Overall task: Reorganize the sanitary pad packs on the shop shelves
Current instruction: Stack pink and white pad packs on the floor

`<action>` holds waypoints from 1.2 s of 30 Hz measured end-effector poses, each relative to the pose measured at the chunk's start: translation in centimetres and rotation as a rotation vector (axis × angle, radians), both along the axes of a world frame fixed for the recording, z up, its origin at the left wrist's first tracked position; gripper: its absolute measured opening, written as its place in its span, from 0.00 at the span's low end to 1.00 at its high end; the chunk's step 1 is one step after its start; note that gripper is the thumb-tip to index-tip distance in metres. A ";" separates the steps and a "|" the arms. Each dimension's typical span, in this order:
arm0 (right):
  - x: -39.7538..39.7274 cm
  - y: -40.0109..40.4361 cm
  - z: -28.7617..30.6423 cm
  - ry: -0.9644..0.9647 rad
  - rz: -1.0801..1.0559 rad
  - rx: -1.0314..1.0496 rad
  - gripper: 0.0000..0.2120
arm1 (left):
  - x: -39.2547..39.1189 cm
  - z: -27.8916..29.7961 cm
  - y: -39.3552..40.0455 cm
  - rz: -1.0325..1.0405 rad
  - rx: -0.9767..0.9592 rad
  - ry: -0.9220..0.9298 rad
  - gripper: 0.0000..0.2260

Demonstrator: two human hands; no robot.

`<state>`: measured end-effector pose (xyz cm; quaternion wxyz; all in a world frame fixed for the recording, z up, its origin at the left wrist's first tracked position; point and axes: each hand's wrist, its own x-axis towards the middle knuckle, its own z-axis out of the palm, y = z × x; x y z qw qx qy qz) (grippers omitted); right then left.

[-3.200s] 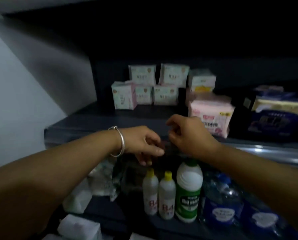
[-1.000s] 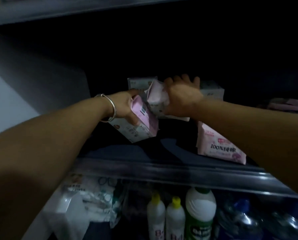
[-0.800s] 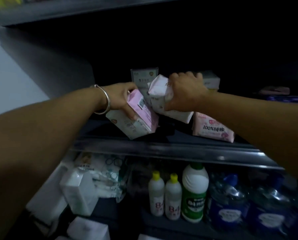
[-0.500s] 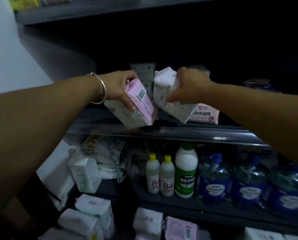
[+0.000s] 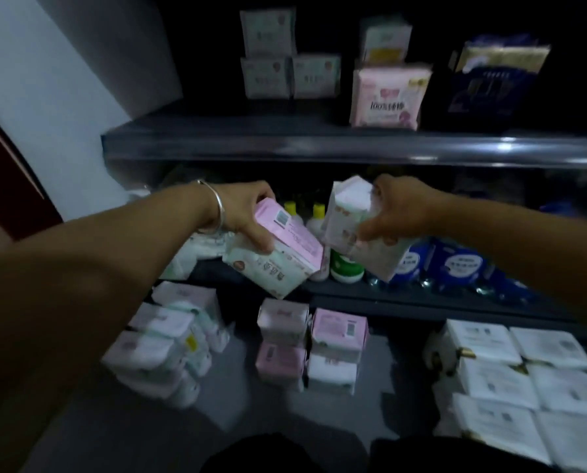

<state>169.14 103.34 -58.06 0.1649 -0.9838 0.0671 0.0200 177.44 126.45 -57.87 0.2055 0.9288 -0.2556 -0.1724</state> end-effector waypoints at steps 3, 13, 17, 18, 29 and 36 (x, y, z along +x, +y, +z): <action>-0.9 0.9 -5.3 0.124 0.048 -0.092 0.33 | -0.4 -6.0 0.8 -0.010 0.014 0.101 0.32; -2.9 5.7 -20.4 0.381 0.329 -0.288 0.40 | -1.9 -21.9 4.7 -0.054 0.169 0.317 0.27; -4.3 6.5 -25.0 0.412 0.418 -0.345 0.43 | -3.0 -26.0 4.8 -0.064 0.192 0.368 0.24; -4.5 6.7 -26.0 0.415 0.445 -0.365 0.42 | -3.3 -27.0 4.8 -0.079 0.211 0.337 0.24; -4.9 6.5 -35.0 0.368 0.512 -0.513 0.35 | -4.9 -35.7 3.8 -0.050 0.480 0.010 0.36; -4.3 6.7 -34.2 0.401 0.493 -0.441 0.34 | -4.9 -35.1 3.3 -0.040 0.524 0.052 0.40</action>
